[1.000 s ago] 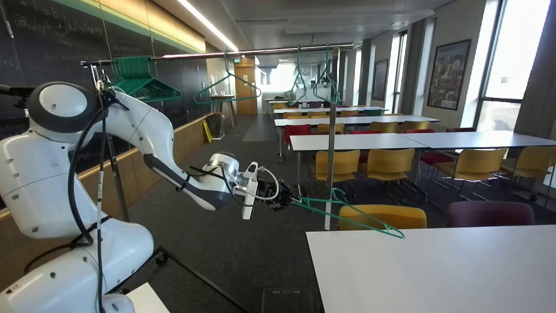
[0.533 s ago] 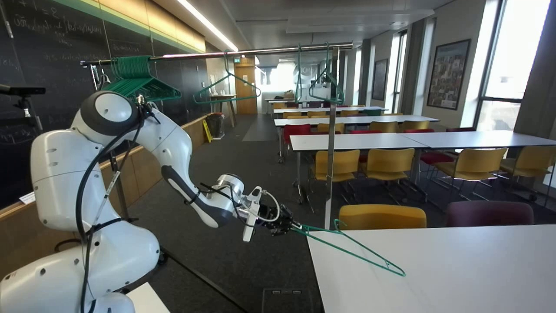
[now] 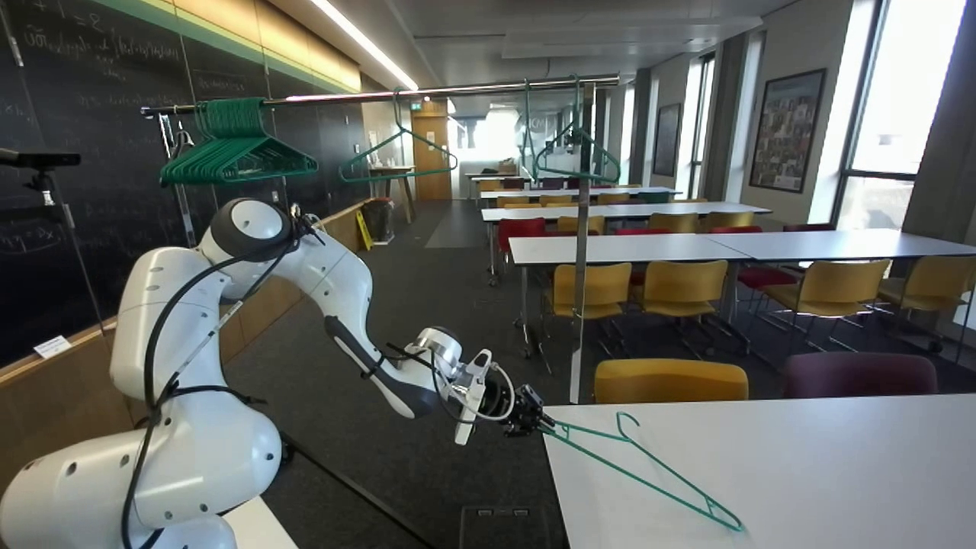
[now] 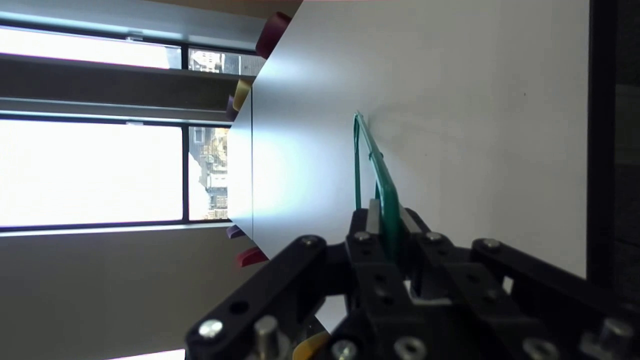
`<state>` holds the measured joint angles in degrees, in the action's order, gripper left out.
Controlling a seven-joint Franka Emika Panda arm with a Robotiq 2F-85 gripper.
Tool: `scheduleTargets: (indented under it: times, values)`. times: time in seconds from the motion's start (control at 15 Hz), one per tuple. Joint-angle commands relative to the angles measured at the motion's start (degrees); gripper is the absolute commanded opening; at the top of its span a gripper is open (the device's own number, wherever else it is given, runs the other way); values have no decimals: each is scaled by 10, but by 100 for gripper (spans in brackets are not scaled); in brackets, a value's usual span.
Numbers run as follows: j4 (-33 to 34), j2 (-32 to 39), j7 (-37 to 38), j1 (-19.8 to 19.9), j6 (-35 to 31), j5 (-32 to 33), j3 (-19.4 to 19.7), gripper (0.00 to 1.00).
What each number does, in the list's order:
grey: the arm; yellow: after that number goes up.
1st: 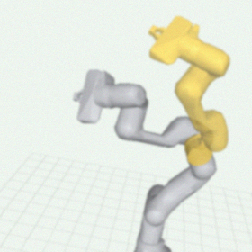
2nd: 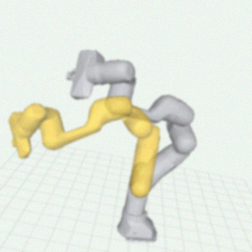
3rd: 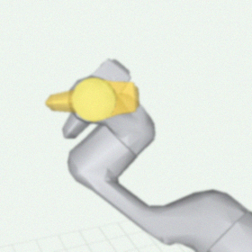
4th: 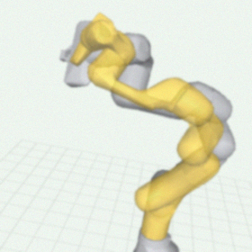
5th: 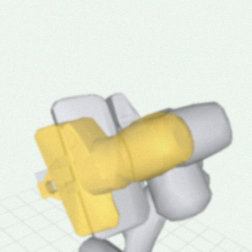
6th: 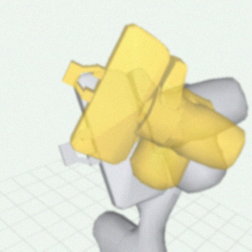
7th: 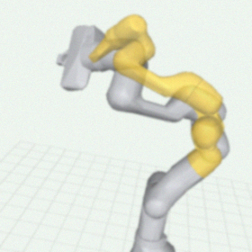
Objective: Put a hanger on the table
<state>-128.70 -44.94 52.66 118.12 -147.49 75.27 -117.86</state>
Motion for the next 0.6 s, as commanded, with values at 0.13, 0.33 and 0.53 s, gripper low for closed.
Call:
scheduleTargets:
  times: [0.13,0.33,0.53]
  values:
    - [89,-145,-3,46,-30,-92,-6,2]
    - [113,-194,-29,51,-29,-150,-2,2]
    - [125,-231,-63,46,-36,-207,5,40]
